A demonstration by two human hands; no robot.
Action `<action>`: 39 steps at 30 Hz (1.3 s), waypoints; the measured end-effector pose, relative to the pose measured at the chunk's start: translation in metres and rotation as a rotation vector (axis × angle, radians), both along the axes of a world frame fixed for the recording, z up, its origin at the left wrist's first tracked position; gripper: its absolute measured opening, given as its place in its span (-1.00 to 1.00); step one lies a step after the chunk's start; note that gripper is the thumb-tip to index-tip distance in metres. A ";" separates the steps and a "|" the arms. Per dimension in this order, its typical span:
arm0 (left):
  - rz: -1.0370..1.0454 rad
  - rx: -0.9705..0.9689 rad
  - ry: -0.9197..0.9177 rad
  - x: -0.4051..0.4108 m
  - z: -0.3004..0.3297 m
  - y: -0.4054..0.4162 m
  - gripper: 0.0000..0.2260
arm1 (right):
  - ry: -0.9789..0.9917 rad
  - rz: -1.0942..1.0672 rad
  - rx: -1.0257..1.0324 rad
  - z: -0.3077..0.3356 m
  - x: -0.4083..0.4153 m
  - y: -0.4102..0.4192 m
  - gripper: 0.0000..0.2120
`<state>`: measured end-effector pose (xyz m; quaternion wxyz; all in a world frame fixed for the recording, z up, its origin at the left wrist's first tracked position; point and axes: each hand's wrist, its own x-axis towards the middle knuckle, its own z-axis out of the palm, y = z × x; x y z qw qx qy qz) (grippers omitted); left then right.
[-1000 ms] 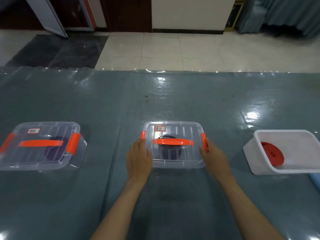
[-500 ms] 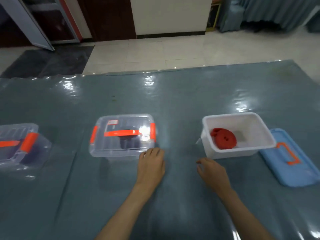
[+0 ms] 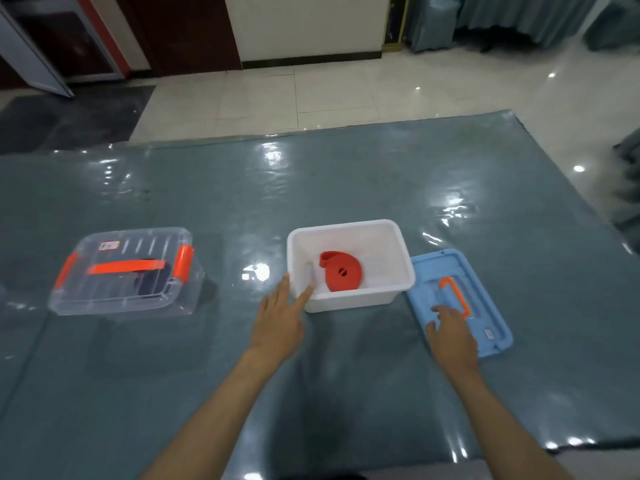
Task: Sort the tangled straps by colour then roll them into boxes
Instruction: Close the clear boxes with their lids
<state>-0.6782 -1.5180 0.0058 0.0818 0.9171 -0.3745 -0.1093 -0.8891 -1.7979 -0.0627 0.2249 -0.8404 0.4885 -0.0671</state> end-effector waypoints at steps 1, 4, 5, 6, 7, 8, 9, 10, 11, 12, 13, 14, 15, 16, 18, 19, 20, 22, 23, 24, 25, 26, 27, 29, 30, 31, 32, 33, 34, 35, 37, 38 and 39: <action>0.010 0.059 0.037 -0.001 -0.002 -0.003 -0.21 | 0.008 -0.039 -0.010 -0.004 -0.004 -0.016 -0.62; 0.039 0.089 0.104 -0.004 -0.011 -0.007 -0.20 | 0.019 -0.165 0.024 -0.015 -0.008 -0.059 -0.52; 0.053 0.067 0.098 -0.005 -0.016 -0.006 -0.17 | 0.040 -0.206 0.078 -0.018 -0.009 -0.071 -0.49; 0.061 0.053 0.059 -0.006 -0.022 -0.004 -0.13 | 0.067 -0.235 0.142 -0.021 -0.010 -0.080 -0.48; 0.065 0.045 0.006 -0.007 -0.027 -0.003 -0.08 | 0.085 -0.244 0.195 -0.027 -0.011 -0.090 -0.51; 0.065 0.038 -0.033 -0.010 -0.032 -0.001 -0.04 | 0.086 -0.239 0.237 -0.032 -0.011 -0.098 -0.57; 0.064 0.028 -0.054 -0.012 -0.035 -0.001 -0.01 | 0.075 -0.225 0.267 -0.036 -0.011 -0.104 -0.67; 0.065 0.019 -0.054 -0.015 -0.036 -0.001 0.00 | 0.065 -0.215 0.282 -0.039 -0.012 -0.108 -0.77; 0.064 0.004 -0.048 -0.015 -0.038 -0.001 0.01 | 0.054 -0.218 0.285 -0.042 -0.013 -0.112 -0.84; 0.065 -0.010 -0.047 -0.015 -0.038 -0.002 0.01 | 0.031 -0.244 0.279 -0.043 -0.014 -0.113 -0.85; 0.067 -0.029 -0.037 -0.014 -0.039 -0.003 0.01 | -0.010 -0.283 0.264 -0.043 -0.014 -0.115 -0.85; 0.071 -0.042 -0.024 -0.012 -0.039 -0.004 -0.01 | -0.065 -0.327 0.235 -0.040 -0.014 -0.116 -0.85; 0.071 -0.061 -0.013 -0.010 -0.039 -0.004 -0.05 | -0.126 -0.365 0.206 -0.037 -0.012 -0.117 -0.83; 0.061 -0.088 -0.004 -0.010 -0.038 -0.004 -0.13 | -0.183 -0.387 0.185 -0.032 -0.009 -0.120 -0.82; 0.053 -0.188 0.065 -0.011 -0.035 -0.003 -0.37 | -0.293 -0.379 0.161 -0.016 0.003 -0.124 -0.82; 0.077 -0.256 0.136 -0.011 -0.035 -0.003 -0.45 | -0.357 -0.357 0.151 -0.007 0.013 -0.126 -0.83; 0.117 -0.322 0.217 -0.009 -0.034 -0.003 -0.49 | -0.423 -0.327 0.144 0.002 0.024 -0.128 -0.84; 0.255 -0.491 0.362 -0.005 -0.028 -0.009 -0.50 | -0.526 -0.242 0.148 0.024 0.052 -0.130 -0.84; 0.335 -0.598 0.439 -0.002 -0.027 -0.014 -0.50 | -0.549 -0.187 0.160 0.033 0.068 -0.130 -0.85; 0.410 -0.684 0.503 -0.001 -0.021 -0.021 -0.51 | -0.561 -0.114 0.169 0.042 0.084 -0.128 -0.86; 0.483 -0.752 0.553 0.005 -0.020 -0.026 -0.51 | -0.565 -0.019 0.167 0.051 0.099 -0.123 -0.86; 0.559 -0.795 0.603 0.010 -0.020 -0.031 -0.50 | -0.564 0.096 0.162 0.060 0.113 -0.115 -0.86; 0.642 -0.836 0.651 0.017 -0.021 -0.035 -0.52 | -0.556 0.215 0.151 0.068 0.126 -0.105 -0.87; 0.776 -0.878 0.724 0.031 -0.018 -0.043 -0.69 | -0.510 0.441 0.105 0.075 0.146 -0.084 -0.84; 0.800 -0.897 0.732 0.036 -0.015 -0.048 -0.73 | -0.472 0.540 0.069 0.072 0.153 -0.073 -0.79; 0.801 -0.903 0.729 0.038 -0.011 -0.052 -0.70 | -0.426 0.624 0.035 0.066 0.157 -0.061 -0.76; 0.786 -0.886 0.704 0.040 -0.008 -0.054 -0.68 | -0.376 0.678 0.015 0.060 0.160 -0.050 -0.79; 0.758 -0.871 0.667 0.040 -0.007 -0.055 -0.72 | -0.341 0.701 0.002 0.053 0.161 -0.040 -0.85; 0.732 -0.844 0.630 0.041 -0.010 -0.055 -0.80 | -0.328 0.696 -0.012 0.047 0.160 -0.031 -0.90; 0.709 -0.809 0.599 0.041 -0.014 -0.053 -0.86 | -0.331 0.675 -0.019 0.041 0.159 -0.026 -0.92; 0.669 -0.731 0.515 0.041 -0.027 -0.048 -0.83 | -0.341 0.679 -0.040 0.035 0.155 -0.024 -0.85; 0.668 -0.707 0.480 0.041 -0.034 -0.046 -0.75 | -0.343 0.693 -0.098 0.033 0.152 -0.027 -0.79; 0.662 -0.702 0.460 0.041 -0.039 -0.045 -0.69 | -0.335 0.690 -0.181 0.031 0.149 -0.028 -0.73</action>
